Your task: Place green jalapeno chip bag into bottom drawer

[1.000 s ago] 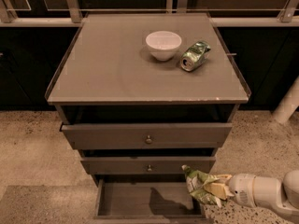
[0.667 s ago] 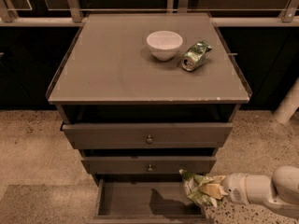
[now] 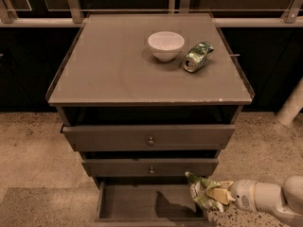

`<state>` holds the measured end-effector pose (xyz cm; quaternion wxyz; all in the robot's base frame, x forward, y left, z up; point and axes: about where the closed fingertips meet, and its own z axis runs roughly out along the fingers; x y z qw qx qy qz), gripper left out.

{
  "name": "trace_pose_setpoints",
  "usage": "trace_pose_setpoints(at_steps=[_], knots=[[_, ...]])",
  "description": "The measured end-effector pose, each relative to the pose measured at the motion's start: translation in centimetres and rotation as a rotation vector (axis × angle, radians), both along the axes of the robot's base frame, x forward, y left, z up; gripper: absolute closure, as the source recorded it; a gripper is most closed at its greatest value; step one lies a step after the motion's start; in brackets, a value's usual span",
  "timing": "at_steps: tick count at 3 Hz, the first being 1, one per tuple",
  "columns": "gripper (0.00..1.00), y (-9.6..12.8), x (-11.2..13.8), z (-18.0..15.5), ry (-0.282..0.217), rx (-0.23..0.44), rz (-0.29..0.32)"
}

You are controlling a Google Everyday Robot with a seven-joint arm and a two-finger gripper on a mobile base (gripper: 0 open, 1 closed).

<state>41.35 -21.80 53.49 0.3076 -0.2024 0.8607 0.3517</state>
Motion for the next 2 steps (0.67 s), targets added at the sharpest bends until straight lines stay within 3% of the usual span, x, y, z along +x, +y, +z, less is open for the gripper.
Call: trace_pose_setpoints(at_steps=[1, 2], knots=[[1.00, -0.5, 1.0, -2.2, -0.029, 0.085, -0.049], [1.00, 0.5, 1.8, -7.0, 0.003, 0.194, -0.069]])
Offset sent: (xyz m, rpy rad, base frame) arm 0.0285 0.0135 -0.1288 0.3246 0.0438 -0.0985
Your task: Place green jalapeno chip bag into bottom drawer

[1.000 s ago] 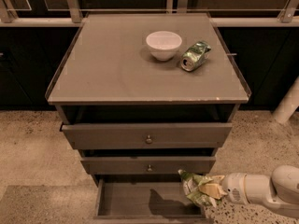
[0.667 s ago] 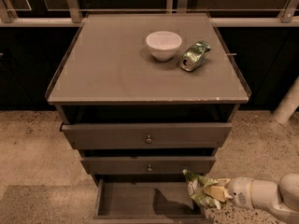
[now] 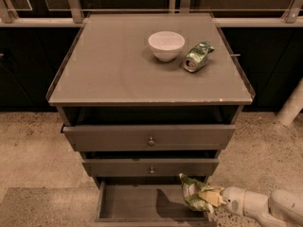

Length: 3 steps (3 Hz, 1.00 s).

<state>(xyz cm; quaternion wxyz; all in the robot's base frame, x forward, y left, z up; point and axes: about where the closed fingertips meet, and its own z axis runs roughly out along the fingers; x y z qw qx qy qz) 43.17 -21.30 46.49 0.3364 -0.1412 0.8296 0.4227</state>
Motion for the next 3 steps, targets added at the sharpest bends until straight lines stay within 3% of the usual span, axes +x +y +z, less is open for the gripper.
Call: trace_pose_setpoints(at_steps=[1, 2, 3], knots=[[1.00, 1.7, 0.5, -3.8, 0.051, 0.059, 0.017], [1.00, 3.6, 0.9, -7.2, 0.104, 0.058, 0.039], [1.00, 3.9, 0.9, -7.4, 0.107, 0.060, 0.043]])
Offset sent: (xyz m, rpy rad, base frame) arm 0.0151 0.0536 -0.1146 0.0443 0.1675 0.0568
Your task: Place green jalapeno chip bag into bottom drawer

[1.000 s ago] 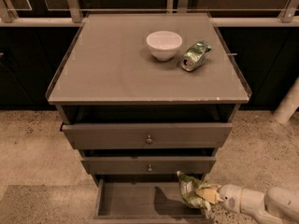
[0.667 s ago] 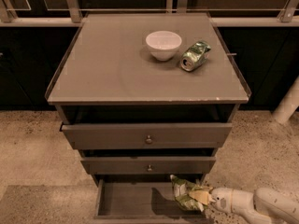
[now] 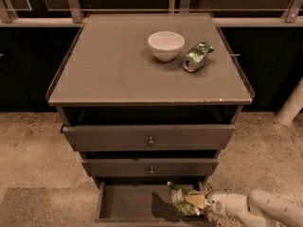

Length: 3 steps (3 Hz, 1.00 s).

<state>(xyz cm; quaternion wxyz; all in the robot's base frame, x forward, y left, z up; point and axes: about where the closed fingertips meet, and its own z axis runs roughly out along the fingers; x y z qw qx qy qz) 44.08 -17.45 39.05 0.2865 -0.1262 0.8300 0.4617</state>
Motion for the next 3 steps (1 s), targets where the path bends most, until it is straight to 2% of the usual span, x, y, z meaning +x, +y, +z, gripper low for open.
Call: trace_pose_setpoints(at_steps=[1, 2, 3], knots=[[1.00, -0.8, 0.5, -0.9, 0.006, 0.019, -0.061], [1.00, -1.1, 2.1, -4.5, 0.037, 0.057, -0.134], [1.00, -0.5, 3.5, -8.2, 0.056, 0.096, -0.170]])
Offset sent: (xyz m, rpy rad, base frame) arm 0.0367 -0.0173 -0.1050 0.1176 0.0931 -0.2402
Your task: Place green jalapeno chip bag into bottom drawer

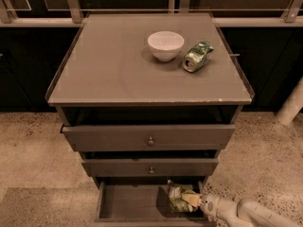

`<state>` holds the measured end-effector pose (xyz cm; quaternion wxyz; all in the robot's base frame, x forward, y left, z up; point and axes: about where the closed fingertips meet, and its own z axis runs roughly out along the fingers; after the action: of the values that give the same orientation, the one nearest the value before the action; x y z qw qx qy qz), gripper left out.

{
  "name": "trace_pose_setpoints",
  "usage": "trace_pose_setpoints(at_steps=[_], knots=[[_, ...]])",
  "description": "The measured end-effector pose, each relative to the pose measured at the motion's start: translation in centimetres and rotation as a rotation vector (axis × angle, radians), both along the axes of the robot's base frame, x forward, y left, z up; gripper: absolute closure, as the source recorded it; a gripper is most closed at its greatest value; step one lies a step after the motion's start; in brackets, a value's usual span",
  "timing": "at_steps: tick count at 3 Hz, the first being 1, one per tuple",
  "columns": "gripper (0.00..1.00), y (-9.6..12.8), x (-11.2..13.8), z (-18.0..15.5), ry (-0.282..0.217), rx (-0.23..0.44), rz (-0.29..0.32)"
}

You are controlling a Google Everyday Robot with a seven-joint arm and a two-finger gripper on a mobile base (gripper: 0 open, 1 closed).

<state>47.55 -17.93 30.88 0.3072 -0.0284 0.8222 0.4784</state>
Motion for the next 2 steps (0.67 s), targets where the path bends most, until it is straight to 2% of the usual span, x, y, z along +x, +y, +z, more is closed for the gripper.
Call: trace_pose_setpoints(at_steps=[1, 2], knots=[[1.00, 0.7, 1.0, -3.4, 0.033, 0.020, -0.028], [0.83, 1.4, 2.4, -5.8, 0.084, 0.015, -0.006]])
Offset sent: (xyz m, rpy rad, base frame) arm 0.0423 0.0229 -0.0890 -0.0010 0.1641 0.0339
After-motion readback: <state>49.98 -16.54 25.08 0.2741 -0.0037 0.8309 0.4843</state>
